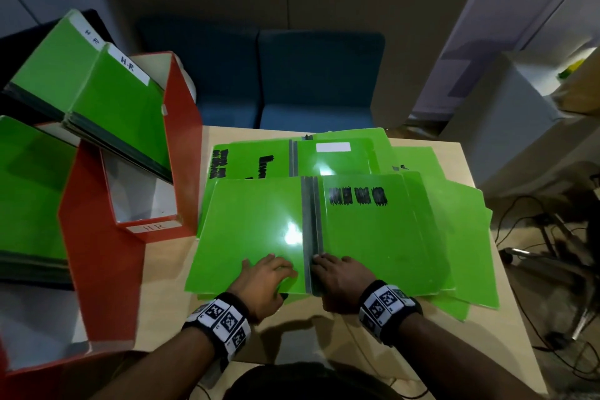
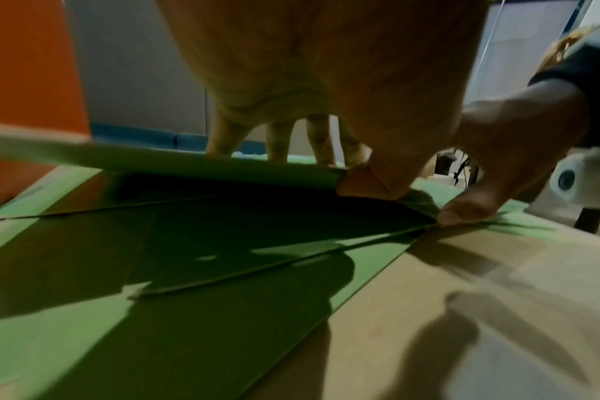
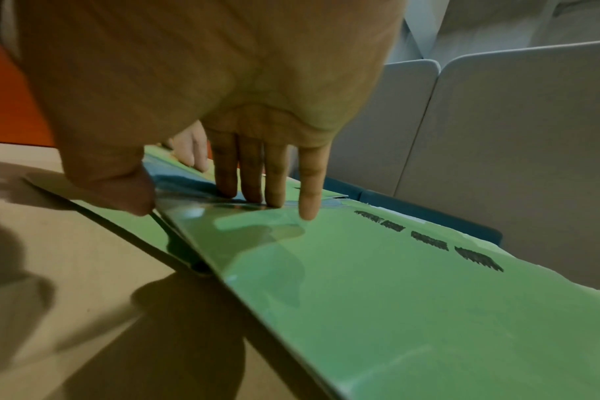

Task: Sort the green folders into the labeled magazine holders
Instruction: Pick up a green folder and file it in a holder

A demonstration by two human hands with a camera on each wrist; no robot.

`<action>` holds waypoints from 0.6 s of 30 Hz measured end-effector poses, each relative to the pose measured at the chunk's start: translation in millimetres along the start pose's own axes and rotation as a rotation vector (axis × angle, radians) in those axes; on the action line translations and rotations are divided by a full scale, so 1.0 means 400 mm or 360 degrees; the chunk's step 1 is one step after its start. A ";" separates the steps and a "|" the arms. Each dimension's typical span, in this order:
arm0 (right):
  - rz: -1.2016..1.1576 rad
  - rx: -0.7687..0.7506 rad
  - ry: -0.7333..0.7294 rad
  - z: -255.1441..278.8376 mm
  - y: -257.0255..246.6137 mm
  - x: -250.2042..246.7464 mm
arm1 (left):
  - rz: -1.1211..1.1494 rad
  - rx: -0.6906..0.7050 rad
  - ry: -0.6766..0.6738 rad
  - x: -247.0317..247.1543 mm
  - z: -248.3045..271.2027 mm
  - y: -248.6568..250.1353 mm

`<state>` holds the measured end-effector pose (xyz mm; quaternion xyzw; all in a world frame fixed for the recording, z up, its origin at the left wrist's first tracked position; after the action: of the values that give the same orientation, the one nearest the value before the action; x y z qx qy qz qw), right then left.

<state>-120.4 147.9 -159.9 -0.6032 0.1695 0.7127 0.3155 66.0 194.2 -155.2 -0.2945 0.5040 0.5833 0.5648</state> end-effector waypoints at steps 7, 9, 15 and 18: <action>-0.0091 -0.0001 -0.0119 0.022 -0.005 -0.054 | 0.0003 0.0209 0.0017 -0.072 0.024 0.013; -0.0199 -0.0025 -0.0181 0.038 -0.010 -0.071 | 0.0037 0.0275 -0.0022 -0.093 0.041 0.026; -0.0324 -0.0236 -0.0083 0.095 -0.008 -0.160 | 0.0194 0.0404 -0.0101 -0.219 0.085 0.047; -0.0352 -0.0333 0.0006 0.116 0.005 -0.231 | 0.0181 0.0472 -0.0049 -0.290 0.091 0.052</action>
<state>-149.7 152.6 -60.8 -0.6490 0.0275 0.6862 0.3272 76.3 188.8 -32.7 -0.1699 0.5917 0.5380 0.5758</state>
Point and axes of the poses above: each hand's wrist, its own z-axis away from the middle knuckle, its own x-axis out of the palm, y = z × x, the point moved 2 cm from there along -z, towards the middle knuckle, and after that the axes turned 11 degrees about y, right-handed, at the moved point
